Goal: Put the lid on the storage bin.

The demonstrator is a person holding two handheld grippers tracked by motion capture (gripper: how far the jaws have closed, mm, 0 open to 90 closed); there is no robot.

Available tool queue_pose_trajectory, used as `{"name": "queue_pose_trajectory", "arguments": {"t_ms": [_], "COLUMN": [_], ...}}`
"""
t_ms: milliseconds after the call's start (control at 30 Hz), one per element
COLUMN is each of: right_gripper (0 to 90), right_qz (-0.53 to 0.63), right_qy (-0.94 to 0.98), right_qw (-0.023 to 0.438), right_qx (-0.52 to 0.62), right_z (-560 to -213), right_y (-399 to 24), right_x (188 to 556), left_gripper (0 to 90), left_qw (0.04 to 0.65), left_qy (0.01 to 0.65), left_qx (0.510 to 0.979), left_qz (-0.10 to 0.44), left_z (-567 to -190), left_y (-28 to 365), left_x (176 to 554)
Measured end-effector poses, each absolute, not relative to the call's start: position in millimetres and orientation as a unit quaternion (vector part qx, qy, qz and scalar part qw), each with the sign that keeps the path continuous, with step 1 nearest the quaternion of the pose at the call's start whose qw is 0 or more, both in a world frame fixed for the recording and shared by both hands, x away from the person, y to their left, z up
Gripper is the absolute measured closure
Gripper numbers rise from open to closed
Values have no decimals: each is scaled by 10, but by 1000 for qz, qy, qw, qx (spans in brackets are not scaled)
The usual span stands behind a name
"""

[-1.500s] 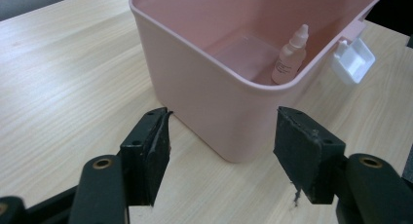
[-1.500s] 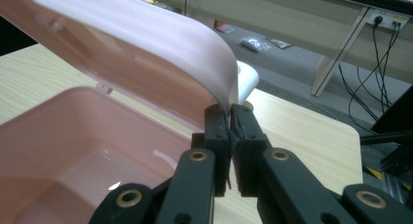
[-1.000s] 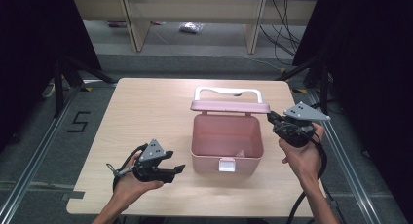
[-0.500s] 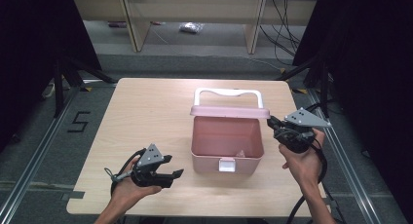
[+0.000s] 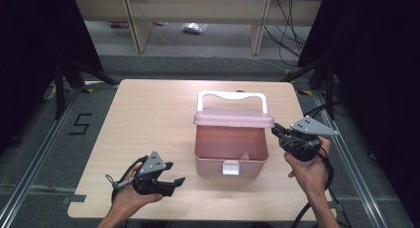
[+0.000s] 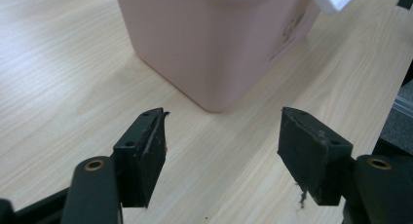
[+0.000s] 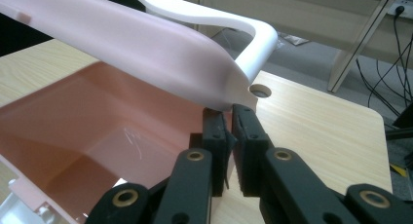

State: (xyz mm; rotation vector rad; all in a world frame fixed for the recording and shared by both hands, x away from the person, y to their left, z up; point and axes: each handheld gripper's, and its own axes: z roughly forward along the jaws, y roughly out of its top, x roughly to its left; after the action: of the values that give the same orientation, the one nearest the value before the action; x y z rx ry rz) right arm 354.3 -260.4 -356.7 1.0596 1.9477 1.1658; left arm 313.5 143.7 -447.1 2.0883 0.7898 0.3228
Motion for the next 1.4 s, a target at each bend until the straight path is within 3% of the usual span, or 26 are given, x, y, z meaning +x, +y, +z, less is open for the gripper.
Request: {"name": "queue_pose_trajectory", "arguments": {"t_ms": [1400], "right_gripper": [875], "right_qz": [437], "right_qy": [754], "right_qw": [270], "right_qx": [410], "right_z": [-3852], "right_y": [-2617], "right_x": [3468], "left_gripper": [327], "left_qw": [416], "left_qy": [325], "left_qx": [841], "left_qz": [119], "left_z": [-4626], "left_y": [1516], "left_x": [3027]}}
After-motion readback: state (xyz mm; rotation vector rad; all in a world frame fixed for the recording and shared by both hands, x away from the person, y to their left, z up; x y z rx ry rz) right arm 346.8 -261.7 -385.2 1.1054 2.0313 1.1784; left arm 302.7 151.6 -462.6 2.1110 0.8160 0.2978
